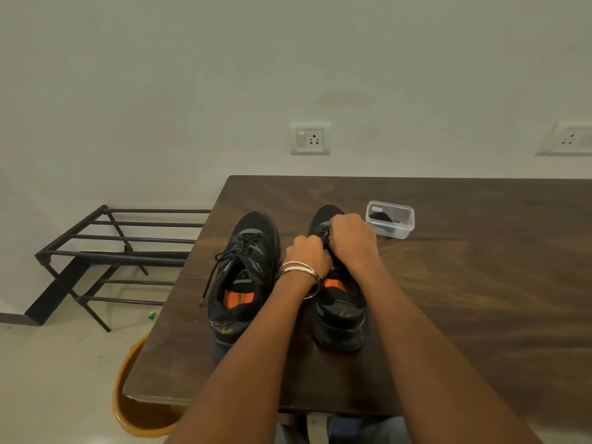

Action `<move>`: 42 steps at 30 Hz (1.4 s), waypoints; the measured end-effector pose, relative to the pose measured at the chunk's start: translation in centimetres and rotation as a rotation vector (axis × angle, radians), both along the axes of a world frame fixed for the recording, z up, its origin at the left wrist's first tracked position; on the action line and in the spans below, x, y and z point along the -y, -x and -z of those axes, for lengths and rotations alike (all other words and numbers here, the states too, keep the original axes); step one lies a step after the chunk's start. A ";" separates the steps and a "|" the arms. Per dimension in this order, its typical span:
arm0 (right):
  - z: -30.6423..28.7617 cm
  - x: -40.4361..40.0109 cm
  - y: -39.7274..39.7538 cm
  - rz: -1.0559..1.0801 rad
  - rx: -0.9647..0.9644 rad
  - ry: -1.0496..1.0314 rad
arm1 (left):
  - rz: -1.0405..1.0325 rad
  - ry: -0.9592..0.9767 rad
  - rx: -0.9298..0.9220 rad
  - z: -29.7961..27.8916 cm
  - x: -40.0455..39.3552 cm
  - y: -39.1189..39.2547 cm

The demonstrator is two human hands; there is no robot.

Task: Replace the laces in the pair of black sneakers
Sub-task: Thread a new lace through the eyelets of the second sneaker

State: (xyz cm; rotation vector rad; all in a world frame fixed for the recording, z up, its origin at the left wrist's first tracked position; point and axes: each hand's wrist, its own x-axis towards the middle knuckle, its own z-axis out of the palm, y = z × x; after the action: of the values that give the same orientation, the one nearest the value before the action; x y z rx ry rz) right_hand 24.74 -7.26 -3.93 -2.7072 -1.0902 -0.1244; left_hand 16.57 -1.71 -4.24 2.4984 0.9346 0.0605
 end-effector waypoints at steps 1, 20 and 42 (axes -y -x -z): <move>0.0 -0.1 0.0 0.010 0.001 -0.016 | 0.001 -0.002 -0.007 0.0 0.0 0.0; -0.5 0.3 -0.6 0.071 -0.158 0.003 | -0.038 0.027 -0.055 -0.6 0.8 -0.1; -0.2 1.7 -1.2 -0.031 -0.275 -0.085 | -0.035 0.082 -0.084 -0.5 0.0 0.0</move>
State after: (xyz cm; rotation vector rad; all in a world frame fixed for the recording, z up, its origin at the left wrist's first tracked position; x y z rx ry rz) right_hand 25.97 -8.98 -3.78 -2.5365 -1.0188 0.1968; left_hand 16.56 -1.71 -3.79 2.4259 0.9944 -0.0710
